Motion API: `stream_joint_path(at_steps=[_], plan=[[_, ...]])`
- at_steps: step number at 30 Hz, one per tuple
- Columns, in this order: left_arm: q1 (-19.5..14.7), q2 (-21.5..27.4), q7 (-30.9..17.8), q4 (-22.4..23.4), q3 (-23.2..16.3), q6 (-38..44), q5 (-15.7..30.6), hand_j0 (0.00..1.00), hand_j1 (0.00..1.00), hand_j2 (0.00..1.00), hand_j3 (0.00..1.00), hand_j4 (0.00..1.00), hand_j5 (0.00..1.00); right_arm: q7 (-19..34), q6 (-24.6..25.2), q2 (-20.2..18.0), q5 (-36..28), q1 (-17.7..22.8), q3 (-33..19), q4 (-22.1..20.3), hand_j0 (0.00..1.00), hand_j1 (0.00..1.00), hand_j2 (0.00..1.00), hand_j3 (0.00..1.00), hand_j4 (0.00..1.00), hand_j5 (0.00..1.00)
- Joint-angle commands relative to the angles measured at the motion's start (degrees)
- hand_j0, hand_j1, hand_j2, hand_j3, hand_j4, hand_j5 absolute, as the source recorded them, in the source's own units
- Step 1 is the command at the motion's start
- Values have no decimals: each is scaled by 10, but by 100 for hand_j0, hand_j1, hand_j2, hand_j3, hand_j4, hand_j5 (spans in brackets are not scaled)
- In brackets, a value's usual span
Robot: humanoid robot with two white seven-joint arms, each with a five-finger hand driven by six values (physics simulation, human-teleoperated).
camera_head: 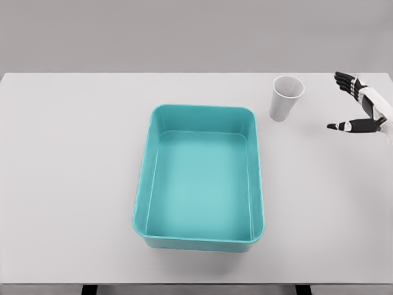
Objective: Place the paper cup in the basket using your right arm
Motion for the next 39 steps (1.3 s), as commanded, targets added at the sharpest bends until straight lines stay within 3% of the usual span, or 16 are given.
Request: stream_joint_path(at_steps=[1,4,6,7,9,12,15,18,27,30,39], plan=[[0,0,0,1,0,0,0,100,100,100,100,100,100,0,0,0,-5,-1,2,11,100,100,100,100,100,100],[0,0,0,0,0,0,0,100,100,100,100,100,100,0,0,-1,14,-7,8,15,100,100,100,100,100,100],[0,0,0,1,0,0,0,100,100,100,100,100,100,0,10,0,94,-15,13,16,100,100,100,100,100,100],[0,0,0,1,-1,0,0,100,100,100,100,100,100,0,9,2,96,-19,12,18,100,100,100,100,100,100],[0,0,0,1,0,0,0,100,100,100,100,100,100,0,11,19,95,-35,11,21,100,100,100,100,100,100],[0,0,0,1,-1,0,0,100,100,100,100,100,100,0,6,38,95,-58,9,70,100,100,100,100,100,100],[0,0,0,1,-1,0,0,100,100,100,100,100,100,0,7,49,90,-71,8,80,100,100,100,100,100,100],[0,0,0,1,0,0,0,100,100,100,100,100,100,0,6,68,58,-79,-3,114,100,100,100,100,100,100],[0,0,0,0,0,0,0,100,100,100,100,100,100,0,13,81,37,-100,2,155,100,100,100,100,100,100],[0,0,0,1,-1,0,0,100,100,100,100,100,100,0,11,89,42,-120,8,187,100,100,100,100,100,100],[0,0,0,0,0,0,0,100,100,100,100,100,100,0,13,103,58,-133,8,202,100,100,100,100,100,100]])
